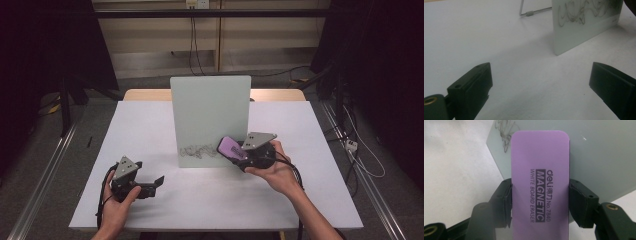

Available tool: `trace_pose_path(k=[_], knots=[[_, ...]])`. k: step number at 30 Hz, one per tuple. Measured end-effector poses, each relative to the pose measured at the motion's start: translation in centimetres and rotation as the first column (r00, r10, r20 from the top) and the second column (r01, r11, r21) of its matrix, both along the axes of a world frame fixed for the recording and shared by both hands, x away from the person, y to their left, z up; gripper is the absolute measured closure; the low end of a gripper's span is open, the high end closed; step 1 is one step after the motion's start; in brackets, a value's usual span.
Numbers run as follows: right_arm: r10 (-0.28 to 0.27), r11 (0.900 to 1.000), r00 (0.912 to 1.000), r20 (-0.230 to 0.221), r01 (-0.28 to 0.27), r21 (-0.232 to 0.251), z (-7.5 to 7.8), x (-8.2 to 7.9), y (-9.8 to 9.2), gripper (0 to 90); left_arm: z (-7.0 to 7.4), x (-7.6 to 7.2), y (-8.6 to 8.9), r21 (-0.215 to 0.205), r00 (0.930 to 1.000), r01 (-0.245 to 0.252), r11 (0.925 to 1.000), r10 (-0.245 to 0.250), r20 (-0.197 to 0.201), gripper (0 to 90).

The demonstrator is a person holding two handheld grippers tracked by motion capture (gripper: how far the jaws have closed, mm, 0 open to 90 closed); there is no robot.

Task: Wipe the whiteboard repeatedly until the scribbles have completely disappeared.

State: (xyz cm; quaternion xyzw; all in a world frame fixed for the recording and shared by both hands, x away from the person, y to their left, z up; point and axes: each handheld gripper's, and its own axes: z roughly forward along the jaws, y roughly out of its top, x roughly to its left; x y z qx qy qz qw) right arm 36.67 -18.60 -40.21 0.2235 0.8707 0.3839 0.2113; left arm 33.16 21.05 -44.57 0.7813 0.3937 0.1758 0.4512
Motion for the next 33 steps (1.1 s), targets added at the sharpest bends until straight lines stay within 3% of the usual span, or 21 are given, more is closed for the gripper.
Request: trace_pose_path(k=[10,19,33], knots=[[-0.03,0.999,0.9987,0.042,0.028,0.036,1.1,0.2,-1.0,41.6,0.0,0.0,-0.1,0.001,1.0,0.004,1.0,-0.004,-0.002,4.8],[0.007,1.0,0.9996,0.028,-0.007,-0.011,0.0,0.1,0.0,41.6,0.0,0.0,0.0,0.002,1.0,0.007,1.0,-0.007,-0.002,4.8],[0.03,0.999,0.9995,0.007,-0.03,-0.014,-1.4,-0.1,1.2,41.7,-0.1,0.0,-0.1,0.006,0.9999,0.014,0.9999,-0.014,-0.007,4.8]])
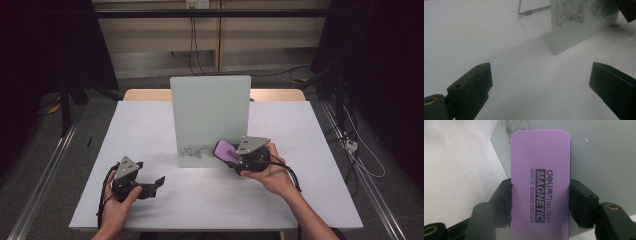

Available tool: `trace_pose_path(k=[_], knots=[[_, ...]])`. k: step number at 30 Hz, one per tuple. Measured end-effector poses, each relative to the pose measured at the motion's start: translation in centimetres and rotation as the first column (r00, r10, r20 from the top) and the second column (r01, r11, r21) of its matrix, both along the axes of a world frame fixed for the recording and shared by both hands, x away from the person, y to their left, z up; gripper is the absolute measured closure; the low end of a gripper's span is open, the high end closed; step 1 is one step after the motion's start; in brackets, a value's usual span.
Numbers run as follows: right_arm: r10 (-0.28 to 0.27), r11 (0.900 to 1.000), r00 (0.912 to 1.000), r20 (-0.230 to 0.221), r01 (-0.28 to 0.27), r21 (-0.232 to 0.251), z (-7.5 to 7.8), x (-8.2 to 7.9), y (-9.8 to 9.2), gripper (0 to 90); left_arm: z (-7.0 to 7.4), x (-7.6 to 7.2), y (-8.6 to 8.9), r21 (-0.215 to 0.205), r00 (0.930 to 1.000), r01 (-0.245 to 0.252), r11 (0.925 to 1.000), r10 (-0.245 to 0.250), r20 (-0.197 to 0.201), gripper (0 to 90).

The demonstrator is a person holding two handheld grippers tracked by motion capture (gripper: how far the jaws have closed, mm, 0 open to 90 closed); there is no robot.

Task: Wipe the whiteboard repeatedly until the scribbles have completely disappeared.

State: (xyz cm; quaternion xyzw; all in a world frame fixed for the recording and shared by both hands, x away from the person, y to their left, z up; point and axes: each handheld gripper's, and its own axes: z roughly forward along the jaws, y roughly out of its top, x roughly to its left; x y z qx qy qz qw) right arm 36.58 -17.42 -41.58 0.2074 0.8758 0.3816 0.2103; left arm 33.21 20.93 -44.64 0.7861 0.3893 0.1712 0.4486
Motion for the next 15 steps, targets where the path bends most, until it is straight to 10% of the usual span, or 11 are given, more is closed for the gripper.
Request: trace_pose_path(k=[15], knots=[[0.011,0.999,0.9998,-0.018,-0.011,0.039,-0.9,0.0,1.0,41.7,-0.1,0.0,-0.2,0.006,1.0,0.008,1.0,-0.008,-0.004,4.9]])
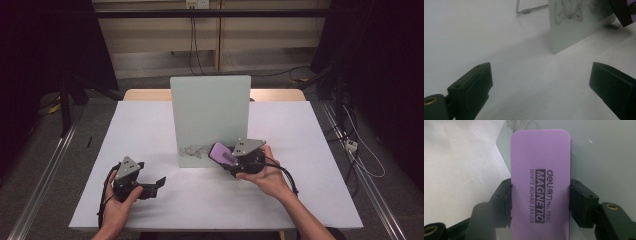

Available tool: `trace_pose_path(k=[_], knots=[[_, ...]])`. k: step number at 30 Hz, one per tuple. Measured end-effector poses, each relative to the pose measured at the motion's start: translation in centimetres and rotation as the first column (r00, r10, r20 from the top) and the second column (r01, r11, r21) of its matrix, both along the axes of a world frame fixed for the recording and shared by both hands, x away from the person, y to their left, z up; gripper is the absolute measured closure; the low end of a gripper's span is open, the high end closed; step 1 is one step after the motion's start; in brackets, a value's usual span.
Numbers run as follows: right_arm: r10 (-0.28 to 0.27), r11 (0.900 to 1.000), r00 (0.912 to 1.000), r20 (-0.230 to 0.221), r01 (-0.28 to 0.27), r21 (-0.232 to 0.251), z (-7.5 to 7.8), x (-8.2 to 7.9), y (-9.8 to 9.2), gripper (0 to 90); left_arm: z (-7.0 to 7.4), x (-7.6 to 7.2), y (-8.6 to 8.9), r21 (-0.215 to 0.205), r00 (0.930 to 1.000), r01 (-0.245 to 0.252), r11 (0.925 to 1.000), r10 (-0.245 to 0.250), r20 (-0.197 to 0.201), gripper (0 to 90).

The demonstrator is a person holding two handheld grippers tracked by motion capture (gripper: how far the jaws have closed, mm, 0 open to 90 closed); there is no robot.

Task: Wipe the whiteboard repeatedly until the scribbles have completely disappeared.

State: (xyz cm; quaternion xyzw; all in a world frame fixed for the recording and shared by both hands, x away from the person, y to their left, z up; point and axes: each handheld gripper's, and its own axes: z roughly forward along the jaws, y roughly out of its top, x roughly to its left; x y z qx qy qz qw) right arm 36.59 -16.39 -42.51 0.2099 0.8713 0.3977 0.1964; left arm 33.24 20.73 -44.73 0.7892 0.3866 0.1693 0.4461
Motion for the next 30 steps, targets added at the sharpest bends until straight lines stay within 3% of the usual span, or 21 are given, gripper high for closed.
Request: trace_pose_path(k=[10,17,24,30], knots=[[-0.021,1.0,0.9996,0.021,0.02,0.019,0.8,0.1,-0.5,41.7,0.0,0.0,0.2,-0.007,1.0,-0.002,1.0,0.002,0.0,4.9],[-0.085,0.995,0.9943,0.064,0.081,0.055,2.5,0.2,-3.0,41.7,0.2,-0.1,0.3,-0.008,1.0,-0.005,1.0,0.005,0.005,4.9],[-0.094,0.995,0.9923,0.081,0.09,0.047,2.2,-0.1,-3.1,41.7,0.2,-0.1,0.3,-0.011,1.0,-0.008,0.9999,0.008,0.005,4.9],[-0.076,0.997,0.995,0.064,0.074,0.038,1.3,-0.2,-2.3,41.7,0.1,0.0,0.2,-0.008,1.0,-0.005,1.0,0.005,0.004,4.9]])
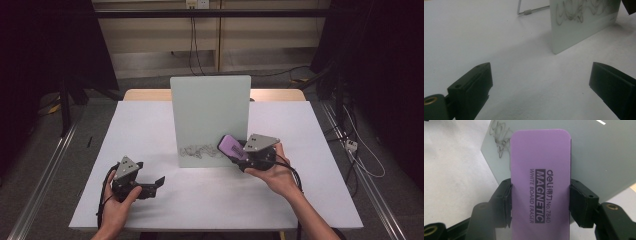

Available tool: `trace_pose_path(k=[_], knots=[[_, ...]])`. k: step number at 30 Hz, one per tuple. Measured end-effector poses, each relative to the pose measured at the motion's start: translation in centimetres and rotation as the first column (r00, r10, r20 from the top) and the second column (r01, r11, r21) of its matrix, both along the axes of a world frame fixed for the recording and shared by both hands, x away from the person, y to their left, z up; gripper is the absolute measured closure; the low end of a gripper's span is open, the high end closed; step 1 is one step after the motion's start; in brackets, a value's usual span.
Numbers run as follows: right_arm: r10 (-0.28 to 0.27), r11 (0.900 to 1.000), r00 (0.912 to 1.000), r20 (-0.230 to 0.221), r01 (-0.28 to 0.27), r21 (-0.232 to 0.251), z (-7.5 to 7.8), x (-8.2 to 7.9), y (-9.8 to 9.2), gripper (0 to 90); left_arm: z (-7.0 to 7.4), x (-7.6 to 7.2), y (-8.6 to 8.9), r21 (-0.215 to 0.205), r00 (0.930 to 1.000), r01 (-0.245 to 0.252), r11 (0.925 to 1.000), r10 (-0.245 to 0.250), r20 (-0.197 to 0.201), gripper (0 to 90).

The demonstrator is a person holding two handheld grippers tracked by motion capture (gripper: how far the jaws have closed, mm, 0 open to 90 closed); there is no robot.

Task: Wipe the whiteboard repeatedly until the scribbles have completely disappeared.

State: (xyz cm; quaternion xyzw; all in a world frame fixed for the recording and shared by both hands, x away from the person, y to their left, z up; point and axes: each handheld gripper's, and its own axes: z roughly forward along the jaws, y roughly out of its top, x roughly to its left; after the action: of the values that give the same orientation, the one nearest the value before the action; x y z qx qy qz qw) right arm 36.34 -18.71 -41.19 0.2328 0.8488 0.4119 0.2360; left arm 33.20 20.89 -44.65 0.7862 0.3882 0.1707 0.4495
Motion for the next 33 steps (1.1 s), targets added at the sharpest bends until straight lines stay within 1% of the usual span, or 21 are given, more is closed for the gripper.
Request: trace_pose_path(k=[5,10,20,28,30,33], knots=[[0.014,1.0,0.9998,-0.012,-0.014,-0.008,-0.5,0.1,0.9,41.6,-0.1,0.1,-0.1,0.003,1.0,-0.001,1.0,0.001,-0.006,4.9],[0.025,1.0,0.9994,-0.022,-0.025,-0.005,-0.9,0.1,1.4,41.6,-0.1,0.1,-0.1,0.005,1.0,0.003,1.0,-0.003,-0.003,4.9],[0.045,0.999,0.9985,-0.031,-0.045,-0.012,-1.6,0.2,2.8,41.4,-0.1,0.1,-0.1,0.004,1.0,-0.001,1.0,0.001,-0.004,4.9],[0.057,0.998,0.9975,-0.041,-0.057,-0.007,-1.9,0.3,3.7,41.4,-0.1,0.1,-0.2,0.011,1.0,0.002,0.9999,-0.001,-0.008,4.9],[0.058,0.998,0.9973,-0.044,-0.058,0.004,-2.1,0.3,4.0,41.3,-0.1,0.1,-0.2,0.013,1.0,0.007,0.9999,-0.007,-0.005,4.9],[0.06,0.998,0.997,-0.048,-0.06,0.006,-2.2,0.3,4.2,41.3,-0.1,0.1,-0.1,0.013,1.0,0.004,0.9999,-0.004,-0.005,4.9]])
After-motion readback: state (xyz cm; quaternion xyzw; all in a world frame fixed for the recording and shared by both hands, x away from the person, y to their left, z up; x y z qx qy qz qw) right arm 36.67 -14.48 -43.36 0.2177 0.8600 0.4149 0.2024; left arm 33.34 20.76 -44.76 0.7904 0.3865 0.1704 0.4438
